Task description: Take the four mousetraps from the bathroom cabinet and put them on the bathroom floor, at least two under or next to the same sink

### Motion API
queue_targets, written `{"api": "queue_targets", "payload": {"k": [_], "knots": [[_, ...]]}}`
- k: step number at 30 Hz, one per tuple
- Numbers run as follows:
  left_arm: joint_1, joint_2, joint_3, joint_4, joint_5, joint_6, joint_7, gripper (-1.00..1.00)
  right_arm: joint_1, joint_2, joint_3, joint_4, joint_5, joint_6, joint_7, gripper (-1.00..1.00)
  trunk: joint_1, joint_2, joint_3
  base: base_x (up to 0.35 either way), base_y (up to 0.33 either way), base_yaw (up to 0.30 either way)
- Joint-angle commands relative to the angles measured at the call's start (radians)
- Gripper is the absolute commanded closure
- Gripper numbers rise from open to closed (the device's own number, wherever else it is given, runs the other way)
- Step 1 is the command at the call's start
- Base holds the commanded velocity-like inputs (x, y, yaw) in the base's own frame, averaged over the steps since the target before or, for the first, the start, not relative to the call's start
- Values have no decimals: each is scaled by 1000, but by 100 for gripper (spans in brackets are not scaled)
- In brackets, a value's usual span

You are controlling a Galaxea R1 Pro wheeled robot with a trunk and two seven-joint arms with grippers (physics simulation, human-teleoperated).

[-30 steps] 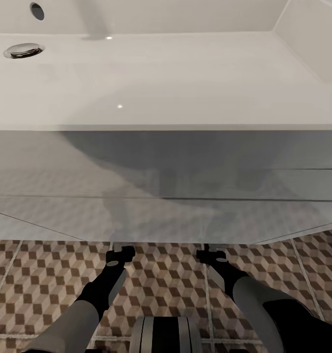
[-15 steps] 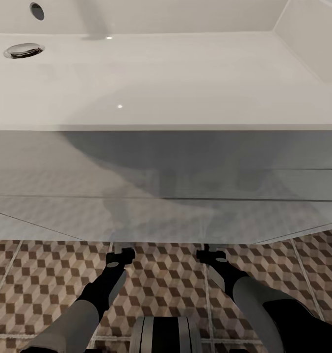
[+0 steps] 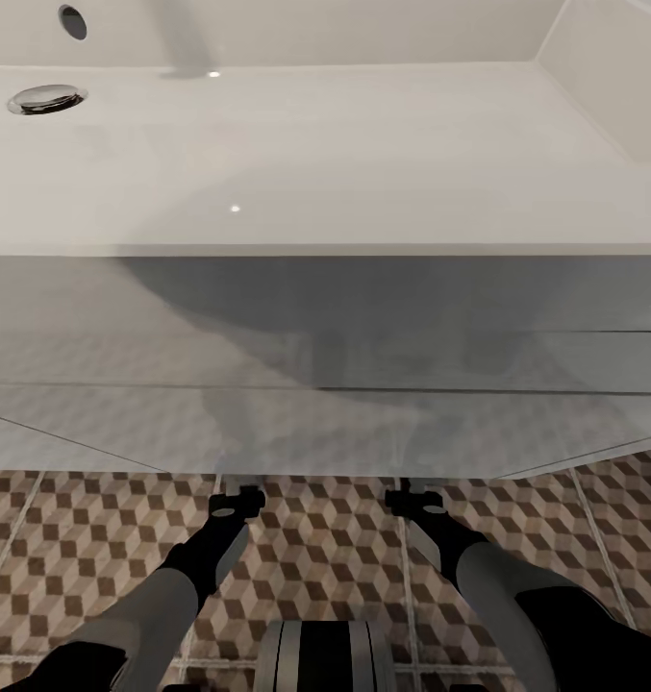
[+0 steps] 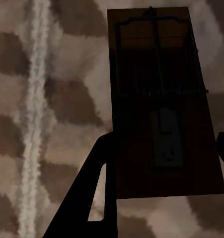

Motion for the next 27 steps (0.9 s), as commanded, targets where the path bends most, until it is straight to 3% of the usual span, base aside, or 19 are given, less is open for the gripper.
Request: {"api": "queue_targets", "payload": {"k": [1, 14, 15, 27], "knots": [[-1, 1, -8, 1, 7, 6, 8, 100, 0, 0, 8, 1, -9, -4, -4, -100, 0, 0, -1, 0, 0, 0], [-4, 1, -8, 14, 7, 7, 8, 100, 0, 0, 8, 1, -9, -4, -4, -100, 0, 0, -1, 0, 0, 0], [-4, 1, -8, 14, 7, 7, 8, -100, 0, 0, 8, 2, -9, -4, -4, -100, 0, 0, -1, 0, 0, 0], [-4, 1, -8, 14, 7, 9, 8, -100, 0, 0, 8, 1, -9, -4, -4, -100, 0, 0, -1, 0, 0, 0]]}}
